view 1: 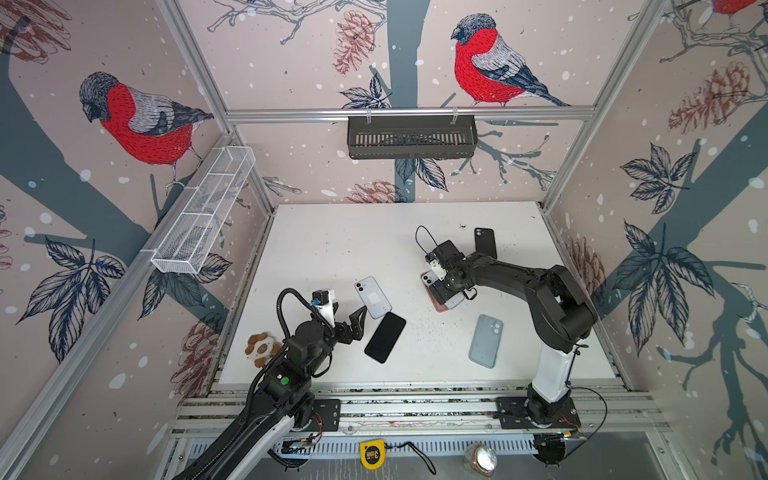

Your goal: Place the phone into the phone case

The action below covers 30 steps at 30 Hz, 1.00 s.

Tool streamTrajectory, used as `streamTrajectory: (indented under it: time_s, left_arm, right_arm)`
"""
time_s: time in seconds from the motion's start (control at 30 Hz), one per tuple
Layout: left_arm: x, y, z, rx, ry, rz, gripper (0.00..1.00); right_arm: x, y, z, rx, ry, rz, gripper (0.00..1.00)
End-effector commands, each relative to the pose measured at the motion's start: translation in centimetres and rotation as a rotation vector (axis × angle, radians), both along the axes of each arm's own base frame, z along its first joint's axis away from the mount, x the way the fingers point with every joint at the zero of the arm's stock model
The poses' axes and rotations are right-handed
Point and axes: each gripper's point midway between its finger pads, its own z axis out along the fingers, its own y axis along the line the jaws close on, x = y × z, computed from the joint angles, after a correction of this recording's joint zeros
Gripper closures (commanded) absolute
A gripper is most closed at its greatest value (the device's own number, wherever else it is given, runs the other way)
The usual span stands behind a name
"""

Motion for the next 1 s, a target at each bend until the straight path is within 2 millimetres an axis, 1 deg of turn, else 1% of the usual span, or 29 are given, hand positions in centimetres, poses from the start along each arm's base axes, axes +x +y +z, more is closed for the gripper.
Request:
streamTrajectory:
  time_s: [0.0, 0.07, 0.13, 0.2, 0.27, 0.33, 0.37, 0.43, 0.47, 0.53, 0.57, 0.6, 0.63, 0.7, 0.73, 0.8, 0.87, 0.97]
  left_arm:
    - [0.2, 0.0, 0.7, -0.012, -0.025, 0.003, 0.03]
    - [0.1, 0.0, 0.6, -0.011, -0.022, 0.004, 0.02]
    - [0.2, 0.0, 0.7, -0.012, -0.026, 0.005, 0.02]
    - [0.2, 0.0, 0.6, -0.009, -0.024, 0.007, 0.02]
    - [0.3, 0.1, 0.6, -0.010, -0.022, 0.012, 0.02]
    - [0.4, 0.2, 0.5, -0.009, -0.016, 0.025, 0.03]
    - [0.5, 0.4, 0.5, -0.009, -0.012, 0.037, 0.02]
    - [0.9, 1.2, 0.3, -0.017, 0.006, 0.096, 0.02]
    - [1.0, 1.7, 0.3, -0.029, 0.022, 0.132, 0.02]
    - [1.0, 1.5, 0.1, -0.070, 0.046, 0.140, 0.03]
    - [0.9, 0.8, 0.1, -0.109, 0.060, 0.106, 0.05]
    - [0.7, -0.3, 0.1, -0.144, 0.080, 0.057, 0.10]
    - [0.6, -1.1, 0.2, -0.174, 0.106, 0.025, 0.15]
    - [0.2, -3.2, 0.4, -0.235, 0.176, -0.069, 0.25]
    - [0.1, -4.2, 0.7, -0.259, 0.201, -0.114, 0.28]
    - [-0.4, -6.5, 1.4, -0.293, 0.270, -0.224, 0.34]
    - [-0.7, -8.4, 2.7, -0.313, 0.319, -0.324, 0.36]
    - [-1.2, -10.5, 4.2, -0.346, 0.370, -0.443, 0.39]
  right_arm:
    - [0.2, -0.1, -0.5, -0.001, 0.006, -0.025, 0.16]
    - [0.2, -0.1, -0.7, -0.001, 0.013, -0.025, 0.18]
    - [0.2, -0.1, -0.8, 0.004, 0.014, -0.027, 0.24]
    - [0.3, 0.0, -0.5, 0.014, 0.004, -0.032, 0.31]
    - [0.6, 0.1, 0.1, 0.022, -0.013, -0.041, 0.33]
    - [0.8, 0.0, 1.0, 0.022, -0.042, -0.052, 0.35]
    - [1.1, -0.1, 1.8, 0.017, -0.069, -0.062, 0.37]
    - [1.4, -0.1, 3.4, 0.003, -0.129, -0.078, 0.38]
    - [1.4, 0.1, 4.6, -0.001, -0.167, -0.084, 0.38]
    - [0.8, 0.7, 6.3, -0.004, -0.224, -0.091, 0.41]
    - [0.0, 1.3, 7.2, -0.005, -0.257, -0.082, 0.41]
    - [-0.8, 1.9, 8.1, -0.001, -0.286, -0.069, 0.42]
    - [-1.8, 2.6, 8.6, 0.006, -0.300, -0.047, 0.42]
    - [-4.6, 4.2, 9.3, 0.038, -0.306, 0.021, 0.42]
    - [-6.0, 4.9, 9.3, 0.056, -0.298, 0.051, 0.42]
    - [-9.3, 6.5, 9.5, 0.110, -0.271, 0.143, 0.42]
    - [-12.0, 7.3, 9.7, 0.150, -0.256, 0.200, 0.42]
    - [-15.2, 8.5, 10.6, 0.228, -0.229, 0.261, 0.43]
